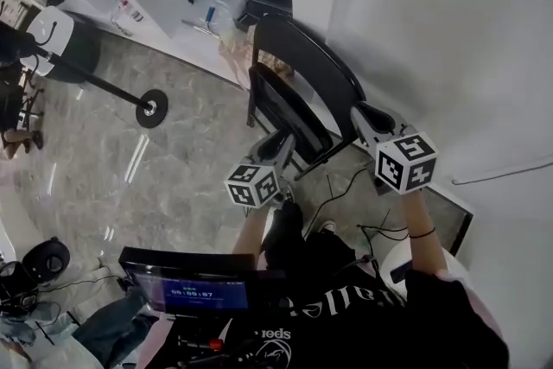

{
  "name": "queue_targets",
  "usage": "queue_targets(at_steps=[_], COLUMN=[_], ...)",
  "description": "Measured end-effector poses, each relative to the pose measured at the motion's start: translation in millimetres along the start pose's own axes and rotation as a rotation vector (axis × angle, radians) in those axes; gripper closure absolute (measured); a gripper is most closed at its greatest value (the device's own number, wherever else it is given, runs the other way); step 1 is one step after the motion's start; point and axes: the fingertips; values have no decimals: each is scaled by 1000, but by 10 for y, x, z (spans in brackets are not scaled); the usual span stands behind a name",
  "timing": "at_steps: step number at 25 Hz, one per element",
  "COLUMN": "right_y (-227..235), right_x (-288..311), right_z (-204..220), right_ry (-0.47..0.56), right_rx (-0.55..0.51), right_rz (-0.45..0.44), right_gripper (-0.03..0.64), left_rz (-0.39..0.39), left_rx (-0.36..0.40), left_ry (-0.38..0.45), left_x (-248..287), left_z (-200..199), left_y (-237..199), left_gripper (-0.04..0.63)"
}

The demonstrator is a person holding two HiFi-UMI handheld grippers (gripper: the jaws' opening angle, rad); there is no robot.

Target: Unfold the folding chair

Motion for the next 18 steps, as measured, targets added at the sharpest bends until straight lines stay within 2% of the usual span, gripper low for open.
queue_targets(at_steps=[1, 3, 6, 8, 11, 18], right_y=[52, 145, 295, 389, 471, 549], right_x=[81, 254, 513, 667, 860, 1236], right_z=[-88, -242, -354, -361, -357, -414], right_ry=[-7, -28, -81, -128, -203, -308], right_rx=[-6, -10, -19, -28, -43, -67], right_rz=[1, -8, -17, -25, -50, -88], right_gripper=[574, 493, 448, 437, 436, 436], left_rz=[5, 15, 34, 47, 59, 78], left_rx=[-10, -35, -92, -128, -181, -307], left_ry=[-12, -31, -53, -72, -87, -126], left_x=[55, 159, 310, 412, 534, 919], left_z=[-15, -40, -27, 15, 60, 185], left_y=[-90, -260, -466, -566, -702, -1037], left_gripper=[512, 507, 475, 423, 382, 353])
Point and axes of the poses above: the fingertips, and each gripper's own axes: x forward along the fingers, y to its right, z out of its underside, and after that the axes turned 10 degrees about -y, right-handed
